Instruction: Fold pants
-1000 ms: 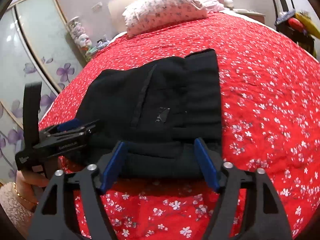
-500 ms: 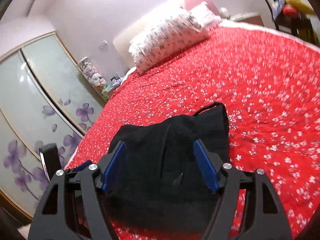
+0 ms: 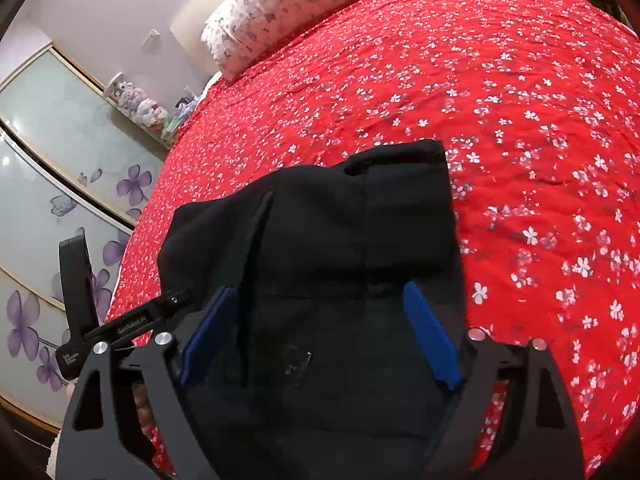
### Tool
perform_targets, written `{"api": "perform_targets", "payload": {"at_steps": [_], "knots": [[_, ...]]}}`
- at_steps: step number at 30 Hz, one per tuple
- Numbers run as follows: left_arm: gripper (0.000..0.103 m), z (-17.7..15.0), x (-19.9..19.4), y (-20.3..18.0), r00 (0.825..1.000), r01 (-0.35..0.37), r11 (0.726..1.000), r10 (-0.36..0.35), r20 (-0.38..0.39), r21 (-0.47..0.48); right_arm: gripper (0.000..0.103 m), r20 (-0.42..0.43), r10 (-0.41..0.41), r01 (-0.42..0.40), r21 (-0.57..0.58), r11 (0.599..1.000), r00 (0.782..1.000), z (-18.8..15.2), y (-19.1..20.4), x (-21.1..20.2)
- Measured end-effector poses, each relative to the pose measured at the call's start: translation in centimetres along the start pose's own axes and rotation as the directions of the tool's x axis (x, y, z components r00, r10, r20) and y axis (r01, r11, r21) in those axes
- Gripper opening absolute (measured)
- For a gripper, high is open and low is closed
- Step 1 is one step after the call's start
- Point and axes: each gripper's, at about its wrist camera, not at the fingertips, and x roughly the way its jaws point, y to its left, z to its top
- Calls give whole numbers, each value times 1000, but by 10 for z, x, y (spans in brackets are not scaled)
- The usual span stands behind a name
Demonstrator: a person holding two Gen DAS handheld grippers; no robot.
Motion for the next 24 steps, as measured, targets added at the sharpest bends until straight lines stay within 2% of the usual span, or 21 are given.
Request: {"api": "perform_targets", "payload": {"at_steps": [5, 7, 9, 11, 12, 14, 17, 19, 21, 24], "knots": [[101, -32, -42, 1, 989, -19, 999, 15, 144, 31, 88, 63, 1, -3, 31, 1000, 998, -14, -7, -38], [101, -46, -63, 1, 973, -54, 997, 40, 226, 54, 88, 90, -22, 19, 30, 999, 996, -25, -11, -53], [101, -64, -83, -1, 946, -123, 989, 90, 311, 88, 88, 131, -84, 85, 1, 996, 988, -42, -10, -70], [101, -89, -104, -7, 908, -195, 971, 127, 399, 136, 89, 176, -136, 145, -37, 989, 975, -59, -7, -85], [101, -102, -112, -9, 893, -220, 963, 135, 430, 155, 89, 209, -173, 190, -68, 979, 963, -72, -1, -94], [101, -128, -130, -14, 867, -244, 952, 129, 482, 184, 96, 264, -215, 251, -111, 962, 940, -94, 10, -109], [101, -161, -149, -16, 849, -244, 947, 105, 519, 207, 102, 372, -277, 364, -188, 912, 886, -130, 35, -131], [101, -189, -162, -13, 843, -214, 956, 77, 533, 200, 102, 439, -304, 429, -219, 876, 846, -156, 49, -143], [101, -208, -168, -9, 838, -198, 963, 70, 541, 182, 102, 476, -305, 446, -215, 869, 825, -174, 57, -148], [101, -228, -170, 2, 852, -170, 978, 82, 516, 124, 102, 498, -323, 462, -182, 868, 804, -194, 62, -149]]}}
